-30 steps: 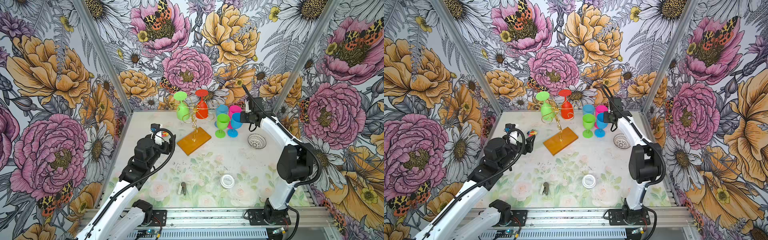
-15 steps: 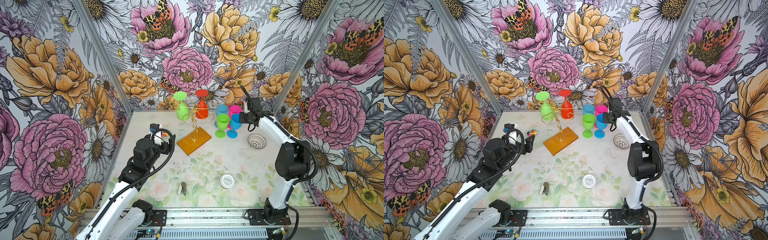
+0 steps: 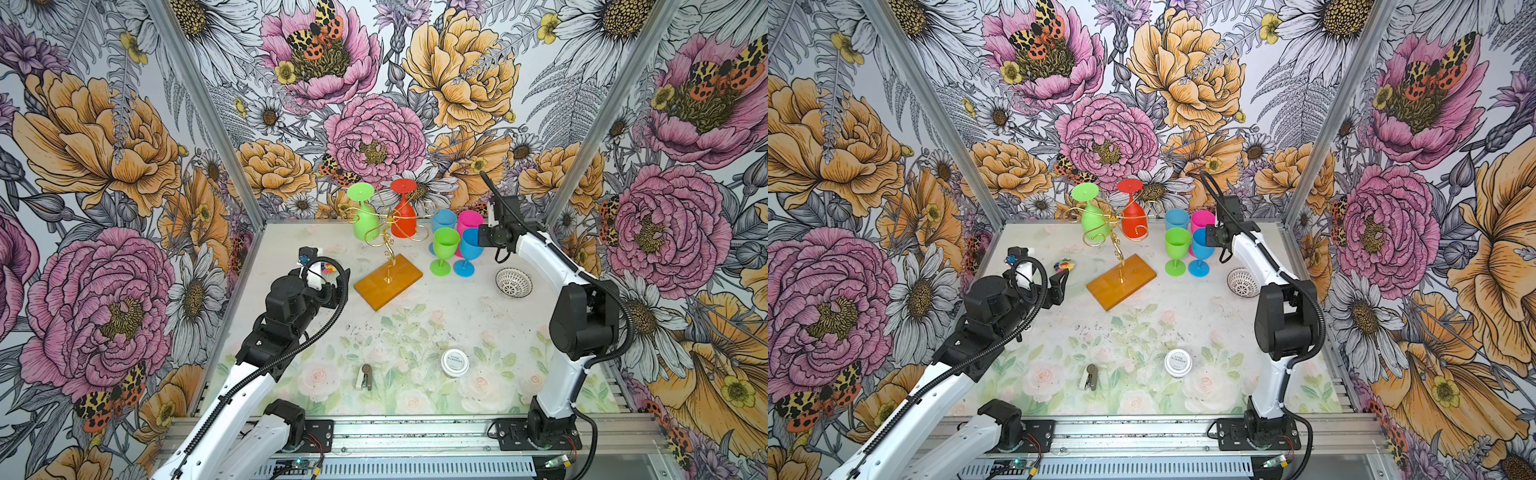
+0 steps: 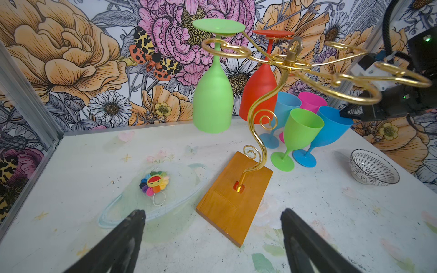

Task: Take the wine glass off the wine glass rack

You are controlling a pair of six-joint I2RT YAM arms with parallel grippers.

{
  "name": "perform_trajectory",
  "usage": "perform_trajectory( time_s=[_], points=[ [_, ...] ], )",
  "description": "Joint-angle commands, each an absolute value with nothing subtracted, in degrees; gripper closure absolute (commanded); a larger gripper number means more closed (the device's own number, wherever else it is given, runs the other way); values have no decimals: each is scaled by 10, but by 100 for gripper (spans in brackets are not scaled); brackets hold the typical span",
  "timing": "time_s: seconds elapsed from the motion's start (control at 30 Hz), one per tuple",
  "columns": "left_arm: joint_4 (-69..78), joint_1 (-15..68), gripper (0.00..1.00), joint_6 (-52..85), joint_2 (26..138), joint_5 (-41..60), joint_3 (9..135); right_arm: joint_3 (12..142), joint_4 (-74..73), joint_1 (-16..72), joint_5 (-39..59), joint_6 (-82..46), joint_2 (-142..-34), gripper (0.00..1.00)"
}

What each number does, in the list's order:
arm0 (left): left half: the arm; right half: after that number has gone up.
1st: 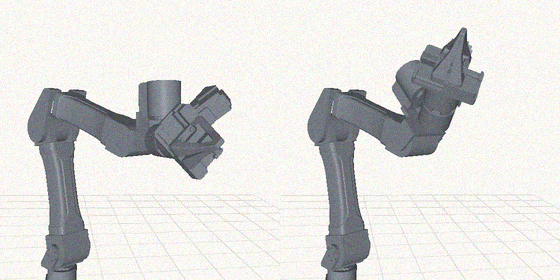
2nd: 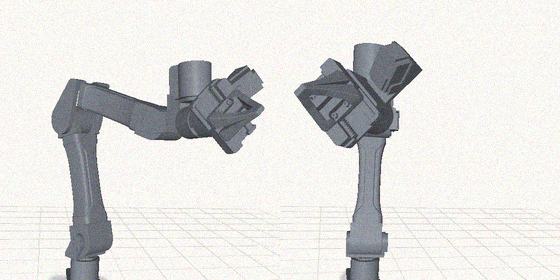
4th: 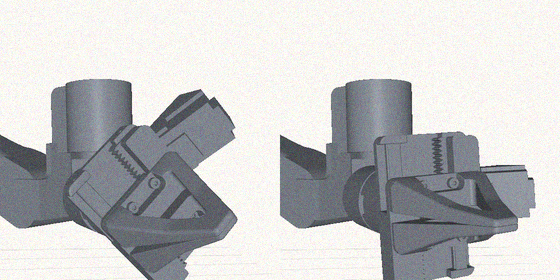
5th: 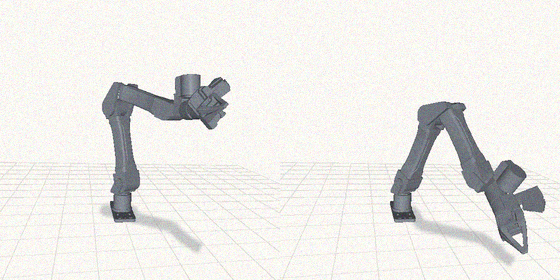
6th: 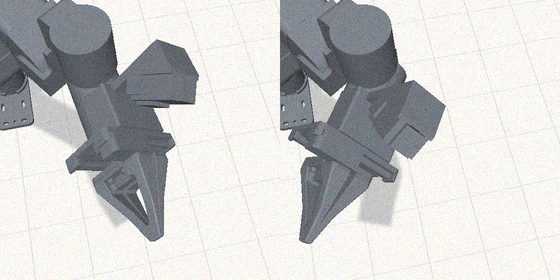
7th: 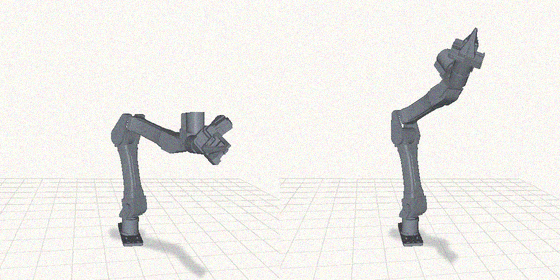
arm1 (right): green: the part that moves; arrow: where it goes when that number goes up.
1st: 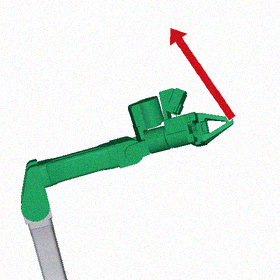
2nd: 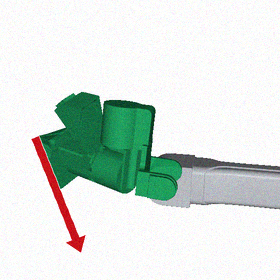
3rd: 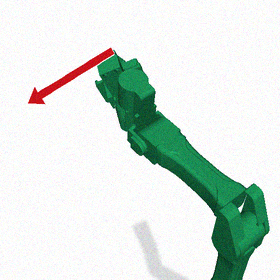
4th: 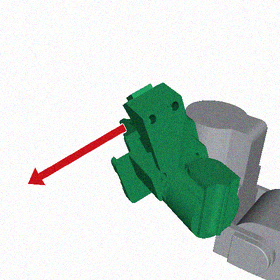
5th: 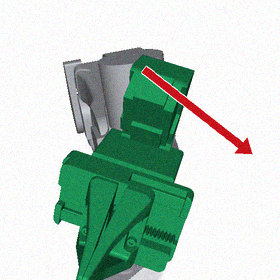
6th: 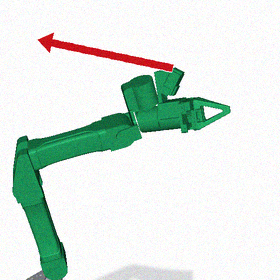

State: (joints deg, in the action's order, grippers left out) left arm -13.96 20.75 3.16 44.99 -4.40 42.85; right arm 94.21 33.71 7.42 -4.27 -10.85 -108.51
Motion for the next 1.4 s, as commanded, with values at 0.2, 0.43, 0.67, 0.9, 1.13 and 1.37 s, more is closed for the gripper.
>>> perform_trajectory(
  time_s=[0.2,0.43,0.67,0.9,1.13,1.37],
  points=[
    [-132,201,8,40,448,-31,435,965,322,71,-50,-104,-1095,97],
    [-132,200,9,41,449,-30,435,962,323,70,-48,-104,-1096,93],
    [-134,200,9,41,449,-29,435,958,323,71,-41,-106,-1094,90],
    [-134,198,8,40,449,-27,436,953,323,71,-38,-107,-1091,87],
    [-135,194,8,40,450,-23,438,952,323,70,-35,-107,-1085,79],
    [-134,183,8,42,457,-8,441,953,323,70,-34,-104,-1074,64]
  ],
)
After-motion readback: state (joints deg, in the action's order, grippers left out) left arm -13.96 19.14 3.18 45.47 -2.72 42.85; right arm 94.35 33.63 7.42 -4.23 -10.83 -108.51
